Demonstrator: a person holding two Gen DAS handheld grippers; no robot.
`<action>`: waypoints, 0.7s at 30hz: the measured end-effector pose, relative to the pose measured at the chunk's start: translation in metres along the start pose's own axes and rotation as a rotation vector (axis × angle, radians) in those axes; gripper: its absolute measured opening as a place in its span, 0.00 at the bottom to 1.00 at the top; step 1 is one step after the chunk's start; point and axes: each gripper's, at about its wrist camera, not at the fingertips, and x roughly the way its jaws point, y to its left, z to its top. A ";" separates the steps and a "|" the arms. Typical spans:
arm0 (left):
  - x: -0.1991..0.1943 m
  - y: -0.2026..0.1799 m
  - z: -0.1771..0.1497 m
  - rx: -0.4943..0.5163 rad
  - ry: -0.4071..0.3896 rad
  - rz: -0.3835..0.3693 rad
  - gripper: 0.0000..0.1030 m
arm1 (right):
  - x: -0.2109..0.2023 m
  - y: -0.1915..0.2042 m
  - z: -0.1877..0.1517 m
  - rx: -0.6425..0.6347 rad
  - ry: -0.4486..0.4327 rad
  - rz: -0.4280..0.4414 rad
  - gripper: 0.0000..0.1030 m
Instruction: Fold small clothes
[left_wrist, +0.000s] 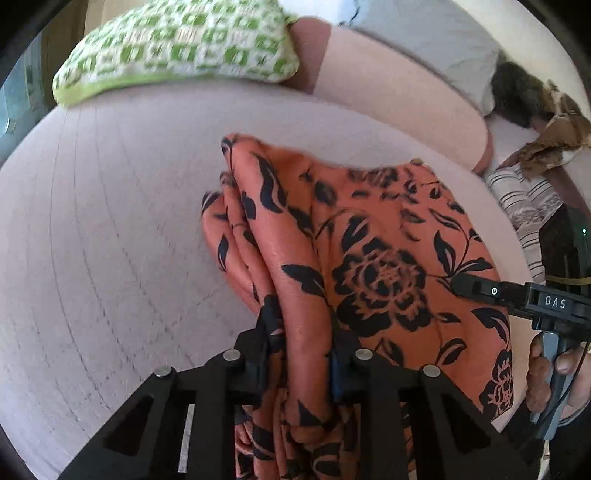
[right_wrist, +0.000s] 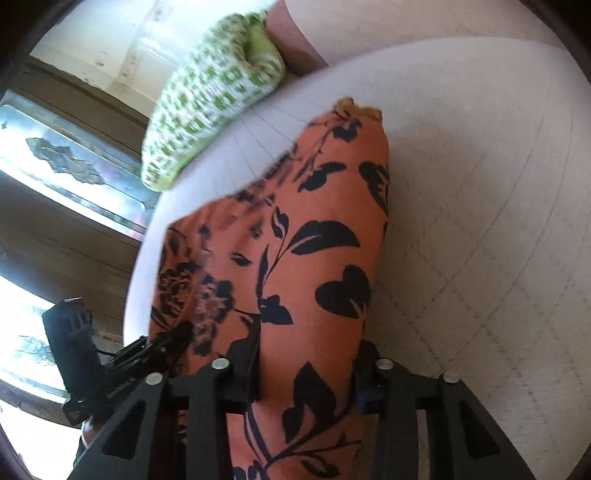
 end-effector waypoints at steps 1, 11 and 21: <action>-0.009 -0.009 0.006 0.002 -0.030 -0.025 0.25 | -0.008 0.004 0.001 -0.023 -0.013 -0.001 0.37; -0.005 -0.122 0.068 0.150 -0.200 -0.119 0.27 | -0.125 -0.030 0.049 -0.078 -0.238 -0.049 0.38; 0.077 -0.116 0.046 0.118 -0.064 0.022 0.54 | -0.095 -0.134 0.016 0.069 -0.232 -0.275 0.71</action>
